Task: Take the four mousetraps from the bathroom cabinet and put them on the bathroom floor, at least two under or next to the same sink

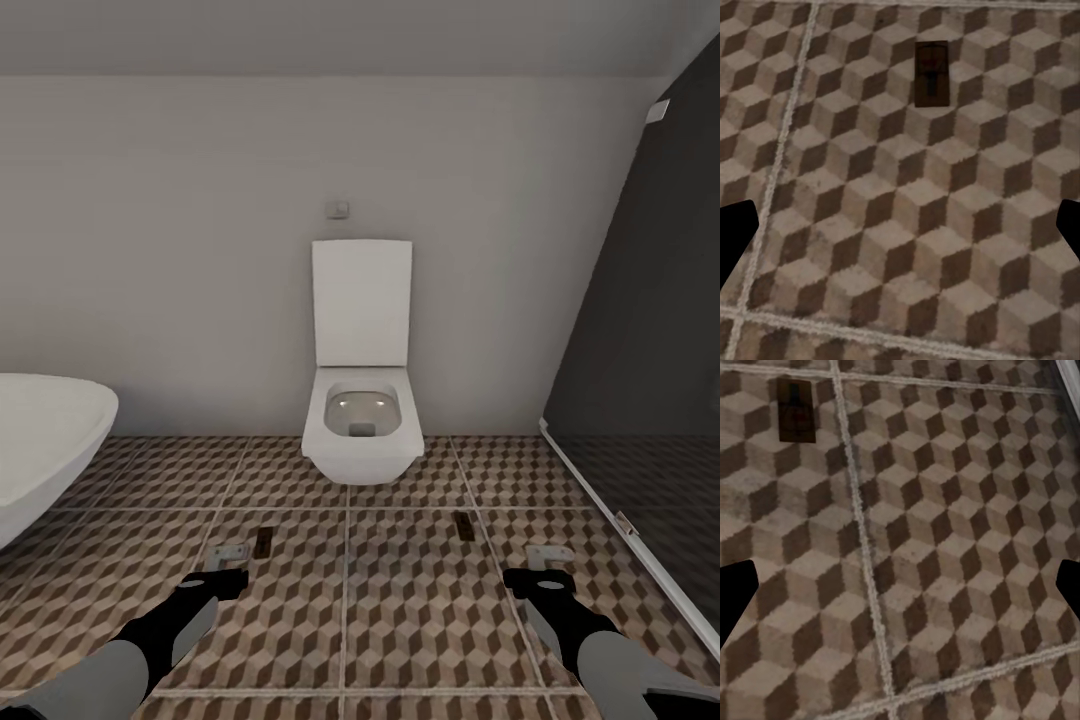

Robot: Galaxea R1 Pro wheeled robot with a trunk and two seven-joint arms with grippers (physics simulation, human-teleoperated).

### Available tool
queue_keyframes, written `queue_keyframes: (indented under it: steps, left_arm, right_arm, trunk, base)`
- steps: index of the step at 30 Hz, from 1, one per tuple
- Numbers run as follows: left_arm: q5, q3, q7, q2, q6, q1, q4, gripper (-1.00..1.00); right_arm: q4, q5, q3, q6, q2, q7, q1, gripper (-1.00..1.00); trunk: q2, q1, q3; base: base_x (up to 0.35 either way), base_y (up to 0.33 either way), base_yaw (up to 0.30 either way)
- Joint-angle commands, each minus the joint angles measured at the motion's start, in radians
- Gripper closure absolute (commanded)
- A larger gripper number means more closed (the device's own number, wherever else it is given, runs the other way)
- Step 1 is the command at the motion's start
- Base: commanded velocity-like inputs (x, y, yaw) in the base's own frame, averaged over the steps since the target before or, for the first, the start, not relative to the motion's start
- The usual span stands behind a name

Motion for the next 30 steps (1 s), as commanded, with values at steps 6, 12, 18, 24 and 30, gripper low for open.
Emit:
queue_keyframes:
  steps: [6,12,18,24,30]
  left_arm:
    - [0.008,-0.009,0.008,0.001,0.005,0.000,-0.004,-1.00]
    - [0.008,-0.009,0.008,0.001,0.005,0.000,-0.004,-1.00]
    - [0.008,-0.008,0.008,0.001,0.005,0.000,-0.003,-1.00]
    - [0.008,-0.008,0.008,0.001,0.005,0.000,-0.003,-1.00]
    - [0.008,-0.008,0.008,0.001,0.005,0.000,-0.003,-1.00]
  right_arm:
    - [-0.002,0.010,-0.007,0.006,0.001,0.000,0.000,-1.00]
    - [-0.002,0.010,-0.008,0.006,0.000,0.000,0.000,-1.00]
    - [-0.002,0.010,-0.007,0.006,0.000,0.000,0.000,-1.00]
    - [-0.002,0.010,-0.007,0.006,0.000,0.000,0.000,-1.00]
    - [-0.002,0.010,-0.007,0.006,0.000,0.000,0.000,-1.00]
  trunk:
    - [0.000,0.000,-0.001]
    - [0.001,-0.002,0.018]
    - [0.002,-0.005,0.042]
    - [0.004,-0.008,0.065]
    - [0.005,-0.011,0.088]
  base:
    - [0.000,0.000,0.000]
    - [0.000,0.000,0.000]
    - [0.000,0.000,0.000]
    - [0.000,0.000,0.000]
    - [0.000,0.000,0.000]
